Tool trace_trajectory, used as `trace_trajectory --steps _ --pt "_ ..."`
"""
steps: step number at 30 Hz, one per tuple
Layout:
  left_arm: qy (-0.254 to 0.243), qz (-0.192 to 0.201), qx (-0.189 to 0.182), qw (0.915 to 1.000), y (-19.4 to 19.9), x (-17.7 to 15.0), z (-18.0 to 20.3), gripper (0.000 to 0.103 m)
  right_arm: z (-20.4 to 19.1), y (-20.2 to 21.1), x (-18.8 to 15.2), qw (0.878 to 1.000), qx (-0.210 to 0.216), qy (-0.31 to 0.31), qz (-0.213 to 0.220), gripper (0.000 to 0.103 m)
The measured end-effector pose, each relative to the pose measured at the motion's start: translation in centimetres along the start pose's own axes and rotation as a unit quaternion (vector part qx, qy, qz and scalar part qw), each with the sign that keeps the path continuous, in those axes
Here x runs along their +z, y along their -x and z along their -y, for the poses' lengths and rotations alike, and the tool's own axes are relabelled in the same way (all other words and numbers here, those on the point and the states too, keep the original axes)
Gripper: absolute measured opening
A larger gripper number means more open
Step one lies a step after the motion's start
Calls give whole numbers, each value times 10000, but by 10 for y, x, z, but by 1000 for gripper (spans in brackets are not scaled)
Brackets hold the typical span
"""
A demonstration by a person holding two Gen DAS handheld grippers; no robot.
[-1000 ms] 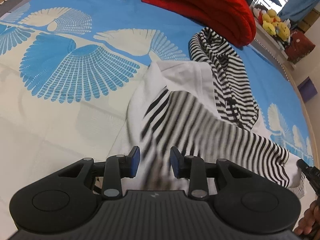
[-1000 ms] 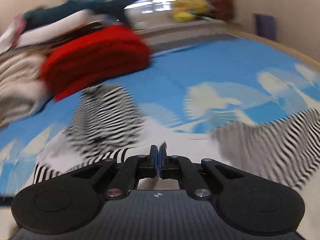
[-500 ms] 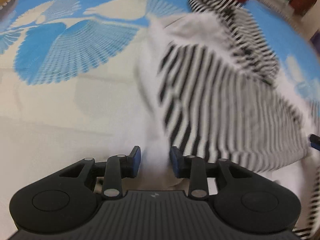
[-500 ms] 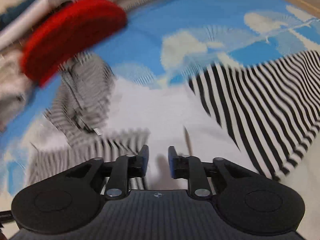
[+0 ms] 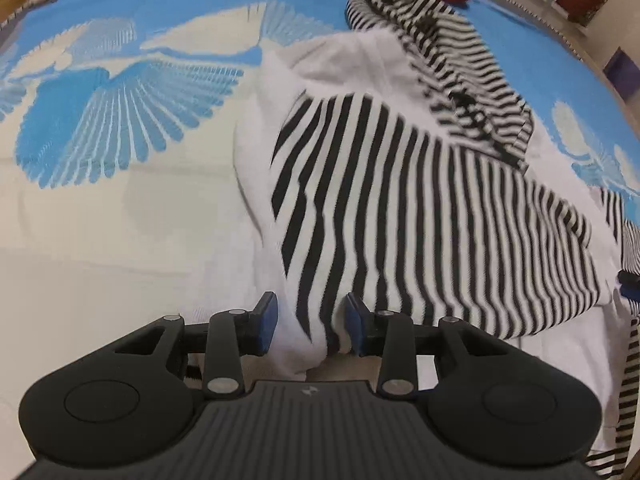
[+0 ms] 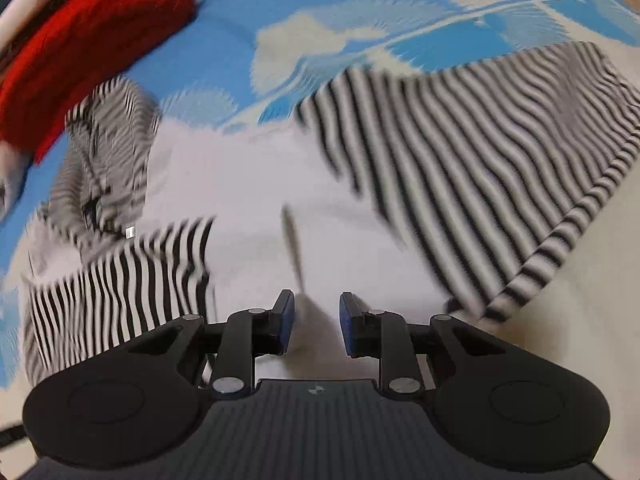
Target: Fold small clothes
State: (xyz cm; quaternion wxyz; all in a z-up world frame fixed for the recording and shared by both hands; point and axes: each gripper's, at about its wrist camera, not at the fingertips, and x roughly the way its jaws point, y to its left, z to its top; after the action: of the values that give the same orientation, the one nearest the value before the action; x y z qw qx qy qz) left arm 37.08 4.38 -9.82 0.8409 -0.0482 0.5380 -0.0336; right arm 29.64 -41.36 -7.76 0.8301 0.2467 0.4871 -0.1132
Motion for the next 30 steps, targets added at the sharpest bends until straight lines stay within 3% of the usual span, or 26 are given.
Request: trace_trajectory --steps 5,9,15,22,30 --pt "-176 474 -34 9987 24 5 19 49 26 38 23 9972 204 -136 704 31" --pt "-396 650 -61 9971 32 1 40 58 65 56 35 9935 6 -312 1098 35" --pt "-683 780 -26 9946 31 -5 59 58 134 67 52 9876 -209 -858 1299 35" --pt "-522 754 -113 9957 28 -4 58 58 217 67 62 9761 -353 -1513 1517 35" --pt "-518 716 -153 9960 26 -4 59 58 271 42 66 9574 -219 -2407 1581 35"
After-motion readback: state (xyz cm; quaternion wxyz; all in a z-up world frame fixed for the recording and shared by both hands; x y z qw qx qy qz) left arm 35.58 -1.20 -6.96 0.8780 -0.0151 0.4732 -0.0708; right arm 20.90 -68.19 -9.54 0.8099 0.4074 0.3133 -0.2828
